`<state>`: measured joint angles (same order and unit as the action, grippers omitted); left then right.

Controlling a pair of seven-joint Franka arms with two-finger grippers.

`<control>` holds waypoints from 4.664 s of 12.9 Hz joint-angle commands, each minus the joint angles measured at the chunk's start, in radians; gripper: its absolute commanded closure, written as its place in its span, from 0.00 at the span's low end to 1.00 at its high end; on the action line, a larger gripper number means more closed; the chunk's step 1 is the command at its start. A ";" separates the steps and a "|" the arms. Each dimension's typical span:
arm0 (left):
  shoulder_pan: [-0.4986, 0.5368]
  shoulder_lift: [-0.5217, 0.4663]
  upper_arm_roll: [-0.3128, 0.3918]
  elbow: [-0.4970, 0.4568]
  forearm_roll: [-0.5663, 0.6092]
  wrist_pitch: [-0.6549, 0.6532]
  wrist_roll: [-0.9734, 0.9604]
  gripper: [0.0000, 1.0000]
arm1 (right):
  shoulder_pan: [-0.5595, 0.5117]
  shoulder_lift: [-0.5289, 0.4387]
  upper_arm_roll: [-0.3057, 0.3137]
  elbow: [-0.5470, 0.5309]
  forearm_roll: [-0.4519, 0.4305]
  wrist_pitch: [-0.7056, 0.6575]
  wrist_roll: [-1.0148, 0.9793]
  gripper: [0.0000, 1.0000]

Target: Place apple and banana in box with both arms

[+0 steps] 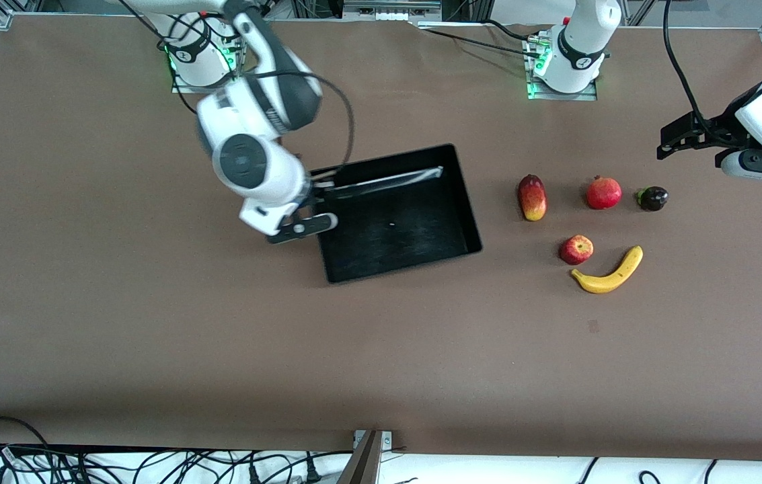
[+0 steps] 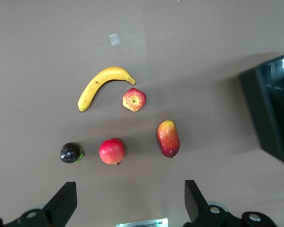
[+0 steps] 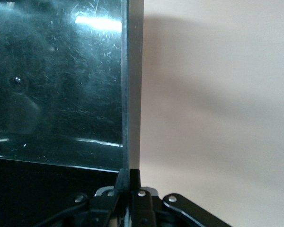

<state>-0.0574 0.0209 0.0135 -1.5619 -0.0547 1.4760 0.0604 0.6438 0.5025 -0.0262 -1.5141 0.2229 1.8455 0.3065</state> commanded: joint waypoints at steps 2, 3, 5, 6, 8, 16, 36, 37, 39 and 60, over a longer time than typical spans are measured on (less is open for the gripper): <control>-0.001 -0.015 -0.004 -0.006 -0.013 -0.011 -0.010 0.00 | 0.101 0.108 -0.015 0.111 0.016 0.087 0.095 1.00; -0.001 -0.015 -0.006 -0.006 -0.013 -0.011 -0.010 0.00 | 0.115 0.128 -0.015 0.109 0.016 0.119 0.180 1.00; -0.001 -0.015 -0.006 -0.004 -0.013 -0.011 -0.010 0.00 | 0.161 0.158 -0.017 0.109 0.009 0.173 0.220 1.00; -0.001 -0.015 -0.007 -0.004 -0.013 -0.011 -0.011 0.00 | 0.166 0.165 -0.017 0.109 0.010 0.176 0.233 1.00; -0.001 -0.015 -0.007 -0.004 -0.013 -0.011 -0.011 0.00 | 0.169 0.183 -0.017 0.109 0.012 0.201 0.250 1.00; -0.001 -0.012 -0.006 0.008 -0.014 -0.010 -0.011 0.00 | 0.148 0.079 -0.061 0.110 0.015 0.096 0.227 0.00; -0.001 0.211 -0.003 -0.391 -0.011 0.546 0.007 0.00 | -0.087 -0.202 -0.526 0.112 0.013 -0.301 -0.333 0.00; -0.001 0.232 -0.004 -0.391 -0.010 0.547 0.013 0.00 | -0.085 -0.202 -0.526 0.112 0.012 -0.299 -0.333 0.00; -0.005 0.286 -0.004 -0.402 -0.005 0.591 0.125 0.00 | -0.085 -0.205 -0.529 0.114 0.009 -0.307 -0.333 0.00; -0.021 0.435 -0.003 -0.504 -0.007 0.886 0.371 0.00 | -0.140 -0.333 -0.504 0.079 -0.140 -0.439 -0.313 0.00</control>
<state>-0.0674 0.4643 0.0082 -2.0617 -0.0547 2.3552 0.4199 0.5501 0.2781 -0.6399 -1.3452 0.1481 1.3992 -0.0159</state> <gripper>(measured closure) 0.000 0.000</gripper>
